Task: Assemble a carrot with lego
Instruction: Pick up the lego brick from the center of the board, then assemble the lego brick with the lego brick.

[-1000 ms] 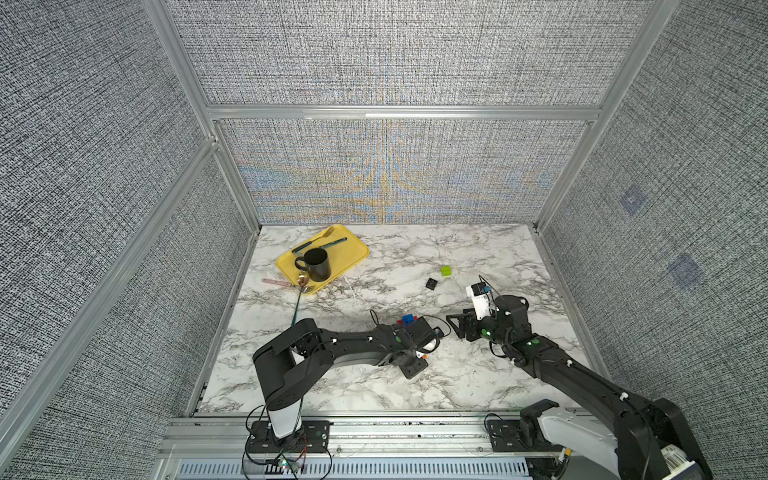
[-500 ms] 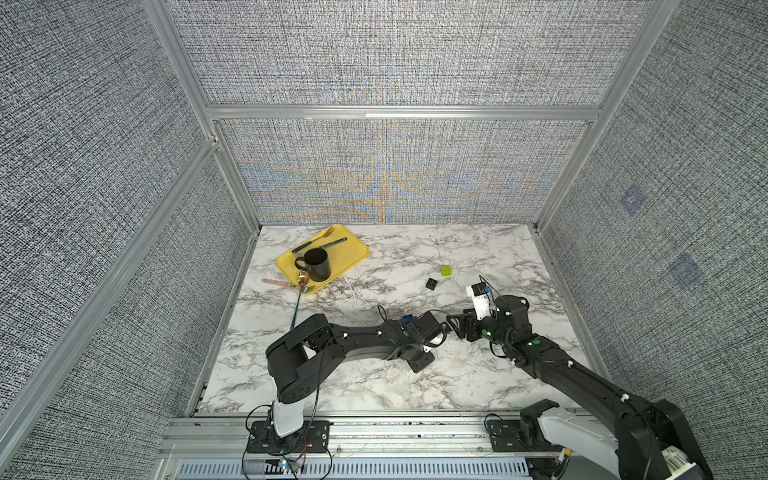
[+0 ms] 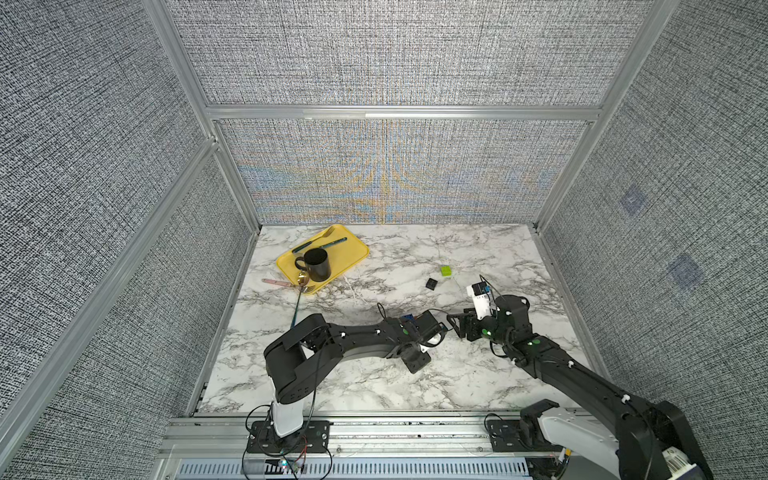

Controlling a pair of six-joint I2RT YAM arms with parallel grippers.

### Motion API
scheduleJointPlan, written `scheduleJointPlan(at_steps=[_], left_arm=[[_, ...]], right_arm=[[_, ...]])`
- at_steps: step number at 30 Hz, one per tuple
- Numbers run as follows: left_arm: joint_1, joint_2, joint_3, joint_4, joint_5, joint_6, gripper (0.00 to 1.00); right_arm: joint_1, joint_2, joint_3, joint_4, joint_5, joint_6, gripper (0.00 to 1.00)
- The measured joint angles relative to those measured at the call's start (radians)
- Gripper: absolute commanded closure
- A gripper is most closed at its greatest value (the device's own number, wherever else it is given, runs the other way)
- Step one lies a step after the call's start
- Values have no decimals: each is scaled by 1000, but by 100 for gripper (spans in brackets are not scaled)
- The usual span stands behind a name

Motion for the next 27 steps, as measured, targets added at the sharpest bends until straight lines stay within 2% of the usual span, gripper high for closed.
scheduleJointPlan(at_steps=[4,8,14,19,27], left_arm=[[1,-2,7,-11,-3,-3,73],[2,-42,1,-61,18,3,78],[7,-240,24,-163,62,74,79],[70,-355,101,-227,84,162,81],[181,-293,284,-367,84,293,81]], right_arm=[[-1,-15,0,-1,0,0,28],[-8,-18,0,-4,2,-1,28],[-43,-42,29,-18,15,-14,28],[-60,-57,48,-26,18,-29,28],[-55,-39,64,-29,-38,-56,28]])
